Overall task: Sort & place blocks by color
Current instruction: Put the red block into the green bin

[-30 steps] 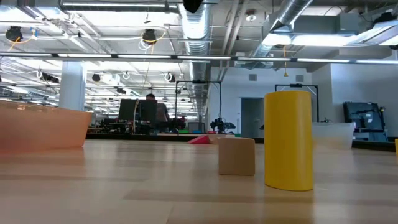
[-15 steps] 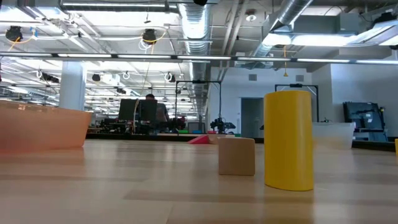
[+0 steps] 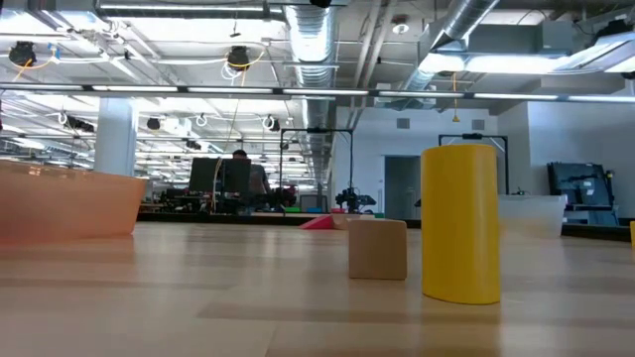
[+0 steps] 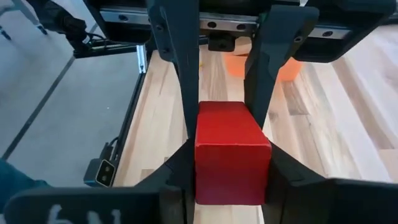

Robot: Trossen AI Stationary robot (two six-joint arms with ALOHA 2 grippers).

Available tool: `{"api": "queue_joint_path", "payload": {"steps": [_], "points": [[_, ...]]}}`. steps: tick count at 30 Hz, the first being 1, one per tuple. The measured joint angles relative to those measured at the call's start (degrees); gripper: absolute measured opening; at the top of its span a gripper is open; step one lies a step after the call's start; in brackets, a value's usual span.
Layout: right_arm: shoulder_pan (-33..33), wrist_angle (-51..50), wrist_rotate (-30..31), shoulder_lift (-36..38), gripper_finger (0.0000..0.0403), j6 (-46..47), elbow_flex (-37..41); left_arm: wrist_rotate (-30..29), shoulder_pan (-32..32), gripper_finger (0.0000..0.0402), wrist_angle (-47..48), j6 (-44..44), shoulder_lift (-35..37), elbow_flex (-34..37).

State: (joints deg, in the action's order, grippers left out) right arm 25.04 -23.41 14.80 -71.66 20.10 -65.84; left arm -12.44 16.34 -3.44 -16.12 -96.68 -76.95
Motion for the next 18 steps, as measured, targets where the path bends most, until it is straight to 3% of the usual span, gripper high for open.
{"api": "queue_joint_path", "payload": {"steps": [4,10,18], "points": [[-0.1,-0.2,-2.2,0.0,0.0124,1.7,0.0,0.7,-0.5,0.0126,0.6,-2.2,0.0,0.0],[1.4,-6.1,-5.2,0.4,0.0124,10.2,0.0,0.2,-0.8,0.0202,5.2,-1.3,0.0,0.0],[11.7,-21.9,-13.9,0.2,0.0124,25.7,0.1,1.2,-2.1,0.0281,18.8,-4.5,0.5,0.0]]}}
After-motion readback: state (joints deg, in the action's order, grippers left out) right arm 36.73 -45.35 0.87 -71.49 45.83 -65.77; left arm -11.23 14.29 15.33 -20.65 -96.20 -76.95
